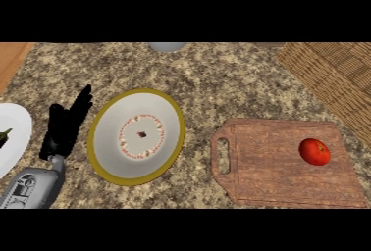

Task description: Pick the tomato from the cutting board and place it in the basket

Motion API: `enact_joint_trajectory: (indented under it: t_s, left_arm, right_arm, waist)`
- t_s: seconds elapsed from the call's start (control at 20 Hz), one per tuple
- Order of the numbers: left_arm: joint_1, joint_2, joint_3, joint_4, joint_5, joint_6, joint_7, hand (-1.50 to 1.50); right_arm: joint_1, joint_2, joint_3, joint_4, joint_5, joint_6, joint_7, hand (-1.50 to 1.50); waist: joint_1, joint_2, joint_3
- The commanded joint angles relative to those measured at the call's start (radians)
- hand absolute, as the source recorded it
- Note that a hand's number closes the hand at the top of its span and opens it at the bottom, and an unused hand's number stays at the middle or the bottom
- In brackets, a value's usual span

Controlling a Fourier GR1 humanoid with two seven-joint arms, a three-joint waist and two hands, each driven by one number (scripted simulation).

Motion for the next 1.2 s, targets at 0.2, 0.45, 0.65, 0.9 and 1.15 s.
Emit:
enact_joint_trajectory:
  t_s: [0.2,0.45,0.65,0.9,1.15]
  left_arm:
    - [0.018,-0.010,0.035,-0.033,-0.027,-0.042,0.038,0.00]
    - [-0.005,-0.051,0.054,-0.030,-0.056,-0.041,0.042,0.00]
    - [-0.016,-0.061,0.058,-0.026,-0.070,-0.060,0.055,0.00]
    - [0.021,-0.074,0.075,-0.064,-0.093,-0.059,0.066,0.00]
    - [-0.055,-0.088,0.122,0.035,-0.104,-0.106,0.037,0.00]
  right_arm:
    - [-0.052,0.041,-0.051,0.084,0.035,0.065,-0.036,-1.50]
    - [-0.088,0.168,-0.009,0.094,0.175,-0.056,-0.060,-1.50]
    - [-0.147,0.231,0.050,0.122,0.251,-0.106,-0.073,-1.50]
    - [-0.138,0.272,0.037,0.008,0.181,-0.063,0.069,-1.50]
    - [-0.170,0.316,0.051,0.116,0.314,-0.094,-0.053,-1.50]
  waist:
    - [0.000,-0.001,0.000]
    - [0.004,-0.001,0.000]
    - [0.007,0.001,0.000]
    - [0.002,-0.001,0.000]
    - [0.002,0.001,0.000]
